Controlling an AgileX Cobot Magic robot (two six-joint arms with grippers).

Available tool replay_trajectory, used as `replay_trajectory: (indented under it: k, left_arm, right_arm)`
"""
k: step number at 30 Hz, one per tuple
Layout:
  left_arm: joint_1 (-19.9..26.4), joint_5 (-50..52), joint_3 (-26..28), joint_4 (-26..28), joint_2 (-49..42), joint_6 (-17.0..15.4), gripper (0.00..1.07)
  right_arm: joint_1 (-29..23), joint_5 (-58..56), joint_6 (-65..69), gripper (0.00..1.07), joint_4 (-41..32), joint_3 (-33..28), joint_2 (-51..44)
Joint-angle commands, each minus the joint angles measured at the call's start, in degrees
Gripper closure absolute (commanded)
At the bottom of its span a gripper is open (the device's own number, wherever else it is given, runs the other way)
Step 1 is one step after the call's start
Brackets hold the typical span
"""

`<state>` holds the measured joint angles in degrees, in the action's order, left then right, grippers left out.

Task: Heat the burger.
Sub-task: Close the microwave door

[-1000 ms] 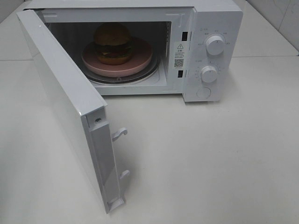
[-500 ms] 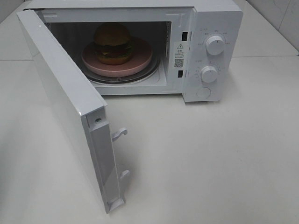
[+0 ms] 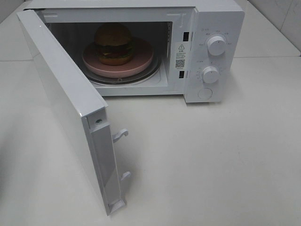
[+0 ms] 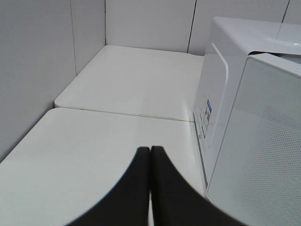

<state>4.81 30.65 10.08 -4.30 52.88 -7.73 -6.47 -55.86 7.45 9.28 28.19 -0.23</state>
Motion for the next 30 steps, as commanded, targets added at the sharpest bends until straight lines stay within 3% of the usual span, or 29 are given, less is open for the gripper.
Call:
replay_trajectory:
  k: [1, 2, 4, 5, 10, 22, 26, 30]
  left_arm:
    - [0.1, 5.8, 1.0, -3.7, 5.3, -3.7, 1.07]
    - [0.1, 7.3, 1.7, -7.6, 8.1, -6.4, 1.07]
    - [0.1, 8.5, 1.9, -9.2, 9.2, -7.7, 1.07]
    - [0.1, 11.3, 2.6, -13.2, 12.3, -10.5, 1.07]
    - [0.1, 18.3, 4.2, -18.4, 19.4, -11.3, 1.07]
    - [-1.7, 23.1, 9.3, -18.0, 31.1, -12.0, 1.07]
    - [-6.1, 23.1, 13.2, -16.3, 35.2, -8.8, 1.07]
    - [-8.6, 23.1, 15.2, -13.4, 37.3, -8.0, 1.07]
  right_arm:
    - [0.3, 0.8, -0.5, 0.39, 0.0, -0.1, -1.7]
    - [0.3, 0.8, -0.5, 0.39, 0.0, -0.1, -1.7]
    - [0.3, 0.8, -0.5, 0.39, 0.0, -0.1, -1.7]
    - [0.3, 0.8, -0.5, 0.39, 0.0, -0.1, -1.7]
    - [0.3, 0.8, -0.5, 0.39, 0.0, -0.1, -1.7]
    - [0.3, 0.8, -0.5, 0.39, 0.0, -0.1, -1.7]
    - [0.3, 0.8, -0.5, 0.39, 0.0, -0.1, -1.7]
    - [0.3, 0.8, -0.5, 0.39, 0.0, -0.1, -1.7]
